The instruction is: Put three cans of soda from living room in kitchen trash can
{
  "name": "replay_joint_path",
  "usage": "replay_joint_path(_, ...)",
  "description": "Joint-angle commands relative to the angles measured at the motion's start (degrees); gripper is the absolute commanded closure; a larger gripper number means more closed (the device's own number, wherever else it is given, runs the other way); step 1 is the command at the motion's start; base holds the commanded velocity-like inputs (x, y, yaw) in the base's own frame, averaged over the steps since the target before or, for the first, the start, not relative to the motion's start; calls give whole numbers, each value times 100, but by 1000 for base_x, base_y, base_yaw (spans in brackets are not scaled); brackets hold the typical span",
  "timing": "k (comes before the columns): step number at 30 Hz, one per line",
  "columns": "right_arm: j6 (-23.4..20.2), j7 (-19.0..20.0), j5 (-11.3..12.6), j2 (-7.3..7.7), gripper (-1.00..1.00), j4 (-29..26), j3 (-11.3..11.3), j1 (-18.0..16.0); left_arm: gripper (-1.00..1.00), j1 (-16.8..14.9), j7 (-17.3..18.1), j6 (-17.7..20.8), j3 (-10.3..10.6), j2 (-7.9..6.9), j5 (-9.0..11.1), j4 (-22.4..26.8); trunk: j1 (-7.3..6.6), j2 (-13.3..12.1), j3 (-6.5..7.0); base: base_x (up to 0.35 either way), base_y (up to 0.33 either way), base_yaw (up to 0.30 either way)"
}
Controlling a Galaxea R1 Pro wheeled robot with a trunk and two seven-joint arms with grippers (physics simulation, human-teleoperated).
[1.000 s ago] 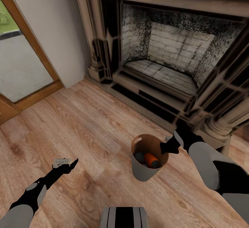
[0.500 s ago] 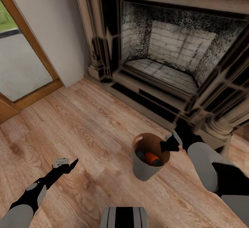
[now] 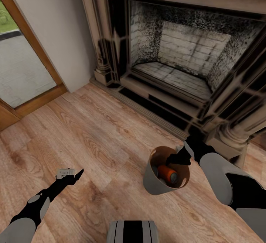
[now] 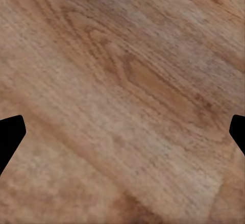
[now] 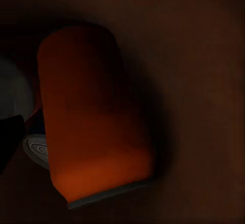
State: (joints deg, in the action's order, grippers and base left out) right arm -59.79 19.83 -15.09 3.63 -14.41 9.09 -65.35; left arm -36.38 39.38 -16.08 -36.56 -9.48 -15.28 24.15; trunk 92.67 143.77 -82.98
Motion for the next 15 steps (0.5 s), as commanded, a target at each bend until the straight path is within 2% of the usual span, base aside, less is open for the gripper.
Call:
replay_joint_path(1,-21,12,208,-2,-100,0,52,5,-100,-1,0,0,0,0,-1,-2,1,-1,-1,0,0,0)
replay_joint_path(6,-21,12,208,-2,-100,0,50,5,-100,-1,-3,0,0,-1,0,0,1,-1,-1,0,0,0)
replay_joint_path(15,-21,12,206,-2,-100,0,41,5,-100,-1,-9,7,2,-1,-14,1,-22,-13,198,0,0,0)
